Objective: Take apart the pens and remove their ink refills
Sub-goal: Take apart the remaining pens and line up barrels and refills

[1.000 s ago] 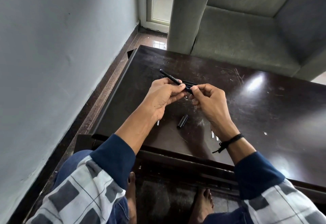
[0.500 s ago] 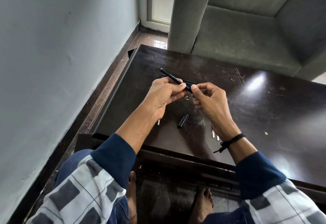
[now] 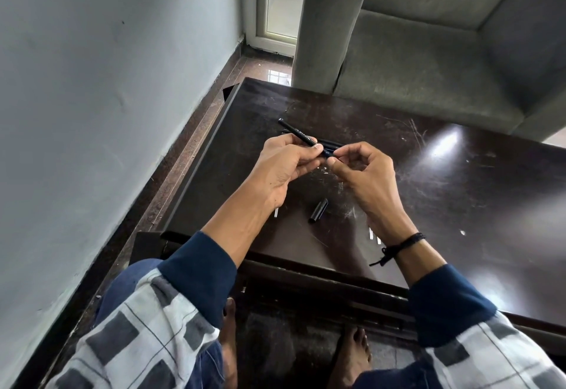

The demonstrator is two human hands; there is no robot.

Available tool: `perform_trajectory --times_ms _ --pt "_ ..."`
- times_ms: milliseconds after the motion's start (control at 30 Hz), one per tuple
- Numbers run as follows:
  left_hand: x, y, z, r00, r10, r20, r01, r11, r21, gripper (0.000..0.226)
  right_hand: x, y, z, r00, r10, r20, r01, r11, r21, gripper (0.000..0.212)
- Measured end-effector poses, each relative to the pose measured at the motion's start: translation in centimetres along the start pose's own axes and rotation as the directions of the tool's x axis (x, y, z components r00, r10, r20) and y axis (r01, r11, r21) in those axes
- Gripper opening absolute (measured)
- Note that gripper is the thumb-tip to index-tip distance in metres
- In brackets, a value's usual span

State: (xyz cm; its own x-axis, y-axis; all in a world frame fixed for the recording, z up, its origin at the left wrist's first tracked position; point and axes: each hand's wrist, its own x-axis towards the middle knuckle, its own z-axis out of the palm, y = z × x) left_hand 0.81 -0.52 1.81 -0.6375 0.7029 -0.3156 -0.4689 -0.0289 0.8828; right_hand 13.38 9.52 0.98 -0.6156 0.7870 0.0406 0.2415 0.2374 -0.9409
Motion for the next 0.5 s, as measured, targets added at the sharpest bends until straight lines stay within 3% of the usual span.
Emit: perform_trajectory --times_ms 500 --pt "-0.35 0.2 0.14 1.0 -0.003 -0.004 0.003 1.0 0.012 0.021 -0.26 -0.48 0.31 0.998 0.056 0.027 -0.057 0.998 0.038 0.017"
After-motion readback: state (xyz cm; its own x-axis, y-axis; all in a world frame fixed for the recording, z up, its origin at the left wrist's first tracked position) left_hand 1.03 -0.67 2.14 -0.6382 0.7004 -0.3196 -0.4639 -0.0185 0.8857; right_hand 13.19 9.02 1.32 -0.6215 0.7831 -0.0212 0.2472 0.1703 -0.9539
